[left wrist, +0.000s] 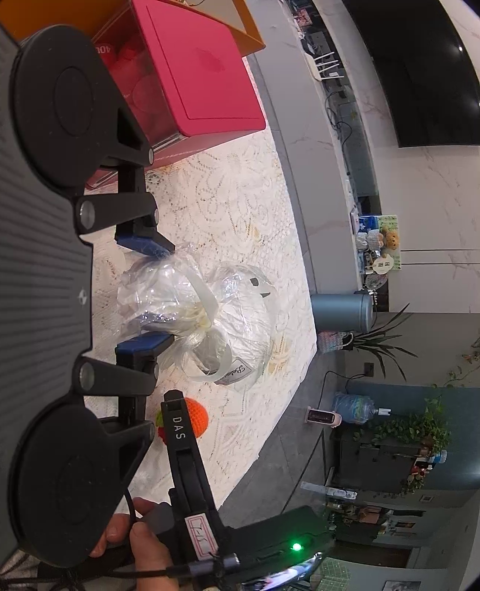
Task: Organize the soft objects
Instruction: 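Lift and carry the clear bag with the left gripper while the right carries the crocheted fruit to the box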
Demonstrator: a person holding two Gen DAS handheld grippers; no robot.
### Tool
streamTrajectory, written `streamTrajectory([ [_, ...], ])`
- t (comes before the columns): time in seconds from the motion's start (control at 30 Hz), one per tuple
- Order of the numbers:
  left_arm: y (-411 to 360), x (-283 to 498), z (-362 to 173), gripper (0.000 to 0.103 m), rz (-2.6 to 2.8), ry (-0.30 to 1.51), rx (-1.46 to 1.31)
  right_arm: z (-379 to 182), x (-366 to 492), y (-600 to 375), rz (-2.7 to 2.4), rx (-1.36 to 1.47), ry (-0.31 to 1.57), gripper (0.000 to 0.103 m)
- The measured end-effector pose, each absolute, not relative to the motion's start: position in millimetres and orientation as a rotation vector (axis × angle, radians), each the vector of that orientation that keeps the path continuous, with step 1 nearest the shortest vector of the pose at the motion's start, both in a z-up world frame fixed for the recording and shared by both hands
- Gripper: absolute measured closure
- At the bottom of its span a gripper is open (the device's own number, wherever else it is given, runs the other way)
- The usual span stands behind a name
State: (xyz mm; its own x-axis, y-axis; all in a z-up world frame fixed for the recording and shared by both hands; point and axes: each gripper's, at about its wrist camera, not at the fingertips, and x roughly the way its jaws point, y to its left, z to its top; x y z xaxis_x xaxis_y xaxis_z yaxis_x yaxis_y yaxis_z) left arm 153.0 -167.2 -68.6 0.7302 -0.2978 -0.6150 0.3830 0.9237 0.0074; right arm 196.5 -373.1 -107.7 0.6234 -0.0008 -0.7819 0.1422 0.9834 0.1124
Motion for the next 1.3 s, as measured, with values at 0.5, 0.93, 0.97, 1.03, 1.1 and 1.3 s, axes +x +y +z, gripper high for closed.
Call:
streamTrajectory([
  [0.5,-192.1,206.3,-14.8,0.052,-0.43,0.751,0.046,-69.5,229.4,-399.6,-0.126,0.248,0.858,0.054],
  [0.93,-77.6,287.9,45.4,0.052,-0.208,0.731,-0.144,-2.7,314.6,-376.2,-0.1,0.309,0.841,0.054],
  [0.97,-63.8,290.9,48.0,0.052,-0.185,0.723,-0.152,1.4,322.6,-367.8,-0.091,0.306,0.843,0.054],
  [1.03,-34.8,296.0,52.3,0.052,-0.129,0.717,-0.162,8.7,337.0,-348.9,-0.09,0.29,0.858,0.053],
  [1.1,-4.2,298.8,57.0,0.052,-0.066,0.707,-0.182,17.9,347.8,-326.4,-0.074,0.275,0.855,0.053],
  [1.3,72.3,289.3,50.0,0.052,-0.01,0.713,-0.239,36.4,364.3,-250.0,0.091,0.345,0.848,0.053],
])
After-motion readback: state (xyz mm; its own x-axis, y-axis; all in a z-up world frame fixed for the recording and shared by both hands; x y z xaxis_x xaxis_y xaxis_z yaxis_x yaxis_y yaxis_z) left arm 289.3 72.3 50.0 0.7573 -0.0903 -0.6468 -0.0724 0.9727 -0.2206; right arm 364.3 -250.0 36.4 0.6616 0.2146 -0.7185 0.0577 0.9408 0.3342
